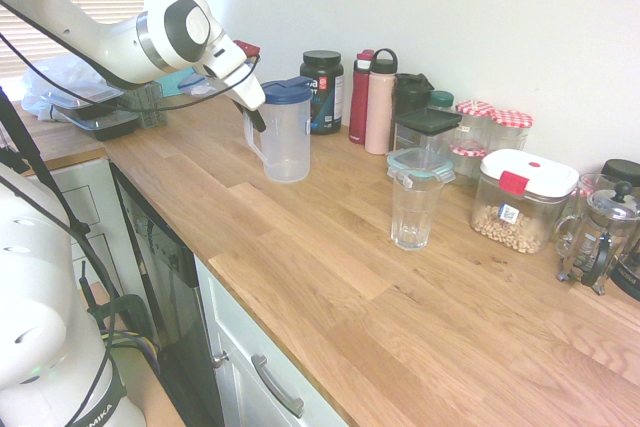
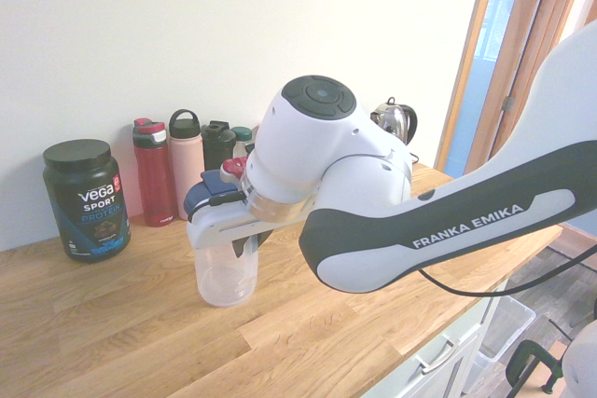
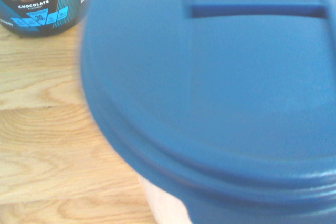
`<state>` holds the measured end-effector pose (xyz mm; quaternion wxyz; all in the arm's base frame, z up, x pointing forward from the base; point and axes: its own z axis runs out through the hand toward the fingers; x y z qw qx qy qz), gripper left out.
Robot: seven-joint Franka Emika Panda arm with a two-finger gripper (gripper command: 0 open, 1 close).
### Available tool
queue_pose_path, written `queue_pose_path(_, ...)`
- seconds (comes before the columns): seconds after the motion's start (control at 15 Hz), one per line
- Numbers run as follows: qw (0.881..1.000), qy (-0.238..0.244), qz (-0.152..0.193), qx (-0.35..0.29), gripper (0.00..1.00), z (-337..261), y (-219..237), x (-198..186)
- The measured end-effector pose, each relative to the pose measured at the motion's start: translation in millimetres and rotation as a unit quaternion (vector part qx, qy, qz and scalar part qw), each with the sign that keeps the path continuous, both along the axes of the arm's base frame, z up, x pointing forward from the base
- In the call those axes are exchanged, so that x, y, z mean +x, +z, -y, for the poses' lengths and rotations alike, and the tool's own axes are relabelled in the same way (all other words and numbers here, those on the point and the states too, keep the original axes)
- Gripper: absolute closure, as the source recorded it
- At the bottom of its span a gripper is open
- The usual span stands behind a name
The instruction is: Pour me some water
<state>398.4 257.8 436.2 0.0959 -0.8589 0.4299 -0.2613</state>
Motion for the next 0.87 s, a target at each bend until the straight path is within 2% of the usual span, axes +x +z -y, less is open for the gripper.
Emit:
queue_pose_path(0.2, 1.000, 0.000, 0.000, 0.003, 0.00, 1.8, 3.5, -0.7)
queue_pose_path(0.33, 1.000, -0.006, -0.018, 0.011, 0.00, 1.9, 1.6, -8.3)
queue_pose_path(0.67, 0.994, 0.004, -0.110, -0.009, 0.00, -6.0, 12.3, -91.1)
queue_pose_path(0.87, 0.985, -0.004, -0.172, -0.023, 0.00, 32.0, 17.7, -103.5)
